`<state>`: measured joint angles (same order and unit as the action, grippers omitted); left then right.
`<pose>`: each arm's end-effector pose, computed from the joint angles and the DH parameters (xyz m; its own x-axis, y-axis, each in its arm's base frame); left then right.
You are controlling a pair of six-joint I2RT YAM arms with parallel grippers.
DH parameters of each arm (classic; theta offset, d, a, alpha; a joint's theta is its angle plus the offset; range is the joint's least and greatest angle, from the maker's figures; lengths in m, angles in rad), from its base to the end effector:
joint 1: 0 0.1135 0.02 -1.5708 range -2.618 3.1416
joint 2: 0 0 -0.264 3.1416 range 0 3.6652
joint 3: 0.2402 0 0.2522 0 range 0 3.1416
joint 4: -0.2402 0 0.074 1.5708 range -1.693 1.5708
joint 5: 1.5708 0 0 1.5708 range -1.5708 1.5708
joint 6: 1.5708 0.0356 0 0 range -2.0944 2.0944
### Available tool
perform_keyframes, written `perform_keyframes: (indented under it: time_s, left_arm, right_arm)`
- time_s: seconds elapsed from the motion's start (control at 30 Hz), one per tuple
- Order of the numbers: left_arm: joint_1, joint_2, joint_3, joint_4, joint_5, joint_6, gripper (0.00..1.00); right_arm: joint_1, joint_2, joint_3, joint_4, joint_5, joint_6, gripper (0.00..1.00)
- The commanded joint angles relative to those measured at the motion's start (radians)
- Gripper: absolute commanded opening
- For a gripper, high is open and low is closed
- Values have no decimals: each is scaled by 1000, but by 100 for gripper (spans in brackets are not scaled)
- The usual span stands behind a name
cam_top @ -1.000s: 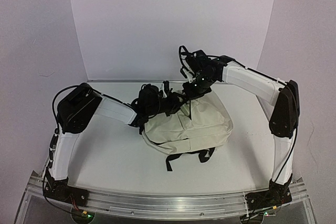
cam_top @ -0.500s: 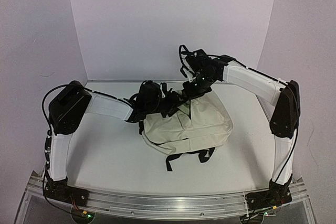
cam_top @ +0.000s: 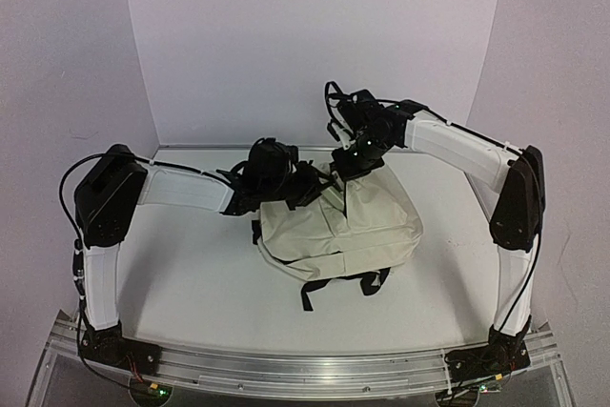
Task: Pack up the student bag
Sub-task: Place the stationery in the student bag.
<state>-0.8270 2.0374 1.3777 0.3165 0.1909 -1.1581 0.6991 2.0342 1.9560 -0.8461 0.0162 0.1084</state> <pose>0.3144 -0.3517 0.2099 -0.8641 -0.3892 -0.3192 0.1296 0.4407 -0.8882 0.3471 0.2910 0.3029 -0.6762 -0.4272 -0.6003 -0.5661 0.8227 0.0523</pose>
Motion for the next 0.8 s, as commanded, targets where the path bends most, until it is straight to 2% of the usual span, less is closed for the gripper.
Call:
perform_keyframes:
  time_s: [0.0, 0.2, 0.33, 0.37, 0.5, 0.57, 0.63, 0.77]
  left_arm:
    - [6, 17, -15, -81, 39, 72, 12]
    - [21, 115, 103, -83, 186, 108, 6]
    - [30, 169, 163, -86, 253, 108, 9]
    - [31, 170, 166, -93, 253, 110, 11]
    - [41, 128, 125, -120, 214, 102, 39]
    - [49, 98, 100, -145, 190, 100, 48]
    - [53, 75, 85, -177, 162, 106, 53]
    - [55, 40, 71, -216, 129, 122, 55]
  right_arm:
    - [7, -56, 29, 42, -5, 0, 0]
    - [7, -72, 19, 42, -8, -6, 0]
    - [7, -84, 9, 42, -3, -9, 0]
    - [7, -85, 8, 42, 1, -9, 0]
    - [7, -87, 6, 42, 15, -13, 0]
    - [7, -85, 6, 42, 20, -13, 0]
    - [7, -82, 8, 42, 23, -13, 0]
    - [7, -77, 9, 42, 27, -13, 0]
